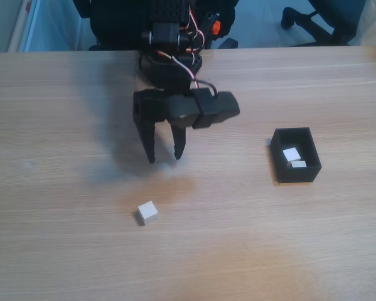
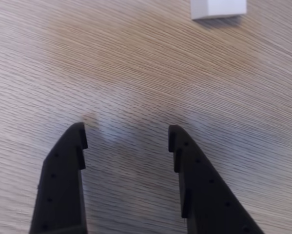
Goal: Pick blocks and place them in the box.
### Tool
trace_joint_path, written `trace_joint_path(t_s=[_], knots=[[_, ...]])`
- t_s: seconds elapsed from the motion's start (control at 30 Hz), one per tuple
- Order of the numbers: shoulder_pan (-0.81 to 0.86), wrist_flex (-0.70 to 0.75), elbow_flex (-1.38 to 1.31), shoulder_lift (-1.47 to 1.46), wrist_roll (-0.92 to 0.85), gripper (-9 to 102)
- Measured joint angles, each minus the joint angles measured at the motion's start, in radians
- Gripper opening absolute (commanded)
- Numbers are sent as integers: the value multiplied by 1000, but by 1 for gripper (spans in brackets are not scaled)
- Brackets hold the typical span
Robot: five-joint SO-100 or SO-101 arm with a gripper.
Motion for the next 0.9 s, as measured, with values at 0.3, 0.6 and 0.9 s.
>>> trace_joint_path(t_s=[0.3, 0.6, 0.9], knots=[[51, -91, -104, -204, -46, 18], [67, -107, -235, -359, -64, 18], [81, -107, -368, -489, -77, 18]])
